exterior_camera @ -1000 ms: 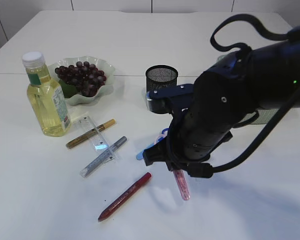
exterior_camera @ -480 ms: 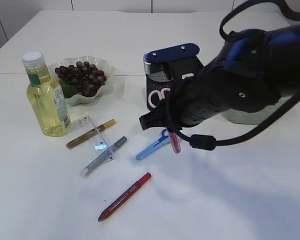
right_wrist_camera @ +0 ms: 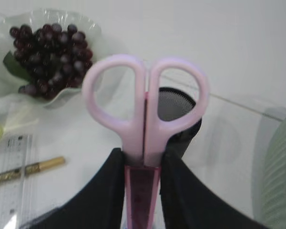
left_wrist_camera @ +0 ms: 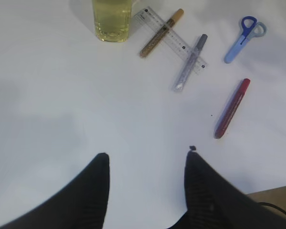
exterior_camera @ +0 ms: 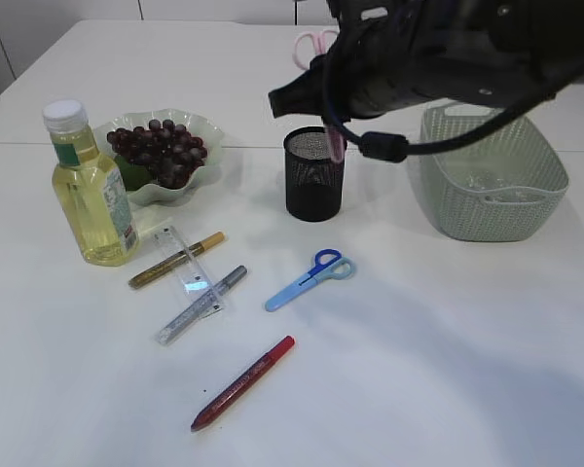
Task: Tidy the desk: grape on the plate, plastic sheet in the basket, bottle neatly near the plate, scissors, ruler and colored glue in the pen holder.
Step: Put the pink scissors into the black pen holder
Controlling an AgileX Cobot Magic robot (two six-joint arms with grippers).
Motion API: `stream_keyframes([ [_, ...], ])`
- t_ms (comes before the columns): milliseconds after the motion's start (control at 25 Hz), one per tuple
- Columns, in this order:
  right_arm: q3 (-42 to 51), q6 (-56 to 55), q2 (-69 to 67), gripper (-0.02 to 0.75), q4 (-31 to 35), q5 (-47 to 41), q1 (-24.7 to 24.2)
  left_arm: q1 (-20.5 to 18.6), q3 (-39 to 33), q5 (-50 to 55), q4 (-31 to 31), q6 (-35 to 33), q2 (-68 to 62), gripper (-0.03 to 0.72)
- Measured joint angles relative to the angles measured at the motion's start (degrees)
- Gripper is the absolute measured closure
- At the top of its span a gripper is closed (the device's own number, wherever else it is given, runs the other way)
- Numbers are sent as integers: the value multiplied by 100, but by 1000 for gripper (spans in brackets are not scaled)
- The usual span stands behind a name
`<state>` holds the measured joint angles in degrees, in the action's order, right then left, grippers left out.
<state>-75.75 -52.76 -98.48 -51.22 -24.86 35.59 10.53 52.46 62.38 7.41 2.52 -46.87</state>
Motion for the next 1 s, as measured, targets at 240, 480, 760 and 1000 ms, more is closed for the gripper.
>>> stream_keyframes([
  [240, -357, -662, -290, 540, -634, 178, -314, 0, 0, 0, 0, 0, 0, 316],
  [480, -829, -947, -846, 540, -1040, 450, -495, 0, 0, 0, 0, 0, 0, 316],
  [760, -1558, -1438, -1680, 540, -1738, 629, -699, 0, 0, 0, -10, 0, 0, 316],
  [1000, -2192, -1925, -2355, 540, -2257, 701, -781, 0, 0, 0, -21, 0, 0, 316],
])
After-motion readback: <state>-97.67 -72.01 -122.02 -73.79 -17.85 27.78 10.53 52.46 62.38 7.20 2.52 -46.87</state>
